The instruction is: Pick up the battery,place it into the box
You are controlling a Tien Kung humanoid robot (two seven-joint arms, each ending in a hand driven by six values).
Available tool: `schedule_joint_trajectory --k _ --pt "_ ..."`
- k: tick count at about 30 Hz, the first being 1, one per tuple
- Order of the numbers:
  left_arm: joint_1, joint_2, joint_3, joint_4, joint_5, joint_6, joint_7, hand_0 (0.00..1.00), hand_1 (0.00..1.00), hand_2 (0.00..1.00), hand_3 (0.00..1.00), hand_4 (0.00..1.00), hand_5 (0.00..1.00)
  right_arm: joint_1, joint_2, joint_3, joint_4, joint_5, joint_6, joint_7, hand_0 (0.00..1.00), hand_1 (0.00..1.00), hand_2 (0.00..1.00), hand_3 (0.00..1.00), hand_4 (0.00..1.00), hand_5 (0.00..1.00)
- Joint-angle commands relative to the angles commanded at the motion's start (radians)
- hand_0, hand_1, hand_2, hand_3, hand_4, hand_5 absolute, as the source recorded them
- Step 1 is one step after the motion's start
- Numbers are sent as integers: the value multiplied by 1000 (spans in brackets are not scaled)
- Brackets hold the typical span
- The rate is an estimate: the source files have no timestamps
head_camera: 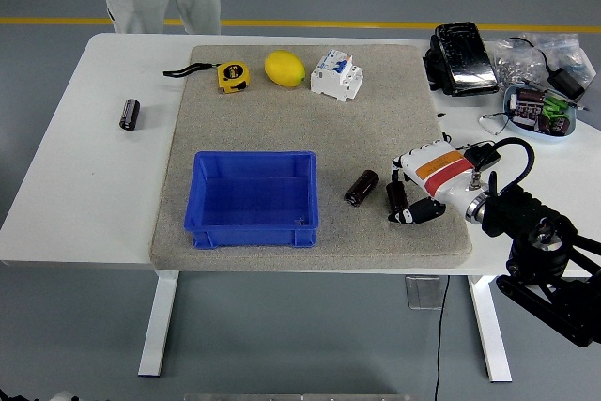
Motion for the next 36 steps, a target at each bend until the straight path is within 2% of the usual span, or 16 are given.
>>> schedule_joint_trajectory --k 14,15,20,21,36 --pt "1 -1 -14 1 23 1 5 735 729 800 641 649 529 7 -12 -12 4 -28 6 8 157 333 471 519 998 384" --pt "1 -1 -14 1 23 1 5 735 729 800 641 649 528 8 -13 -14 5 -33 6 9 171 325 458 524 998 207" --pt "-2 0 -10 0 18 1 4 735 729 800 641 649 528 10 -15 -15 14 -63 0 14 171 325 458 524 998 207" --pt "-2 0 -9 0 18 0 4 735 730 801 641 649 528 12 -16 -15 15 -64 -3 16 169 306 435 508 998 19" --pt "-6 0 -3 1 9 2 1 735 729 802 641 649 528 16 -21 -11 21 -64 2 16 166 284 416 496 998 2"
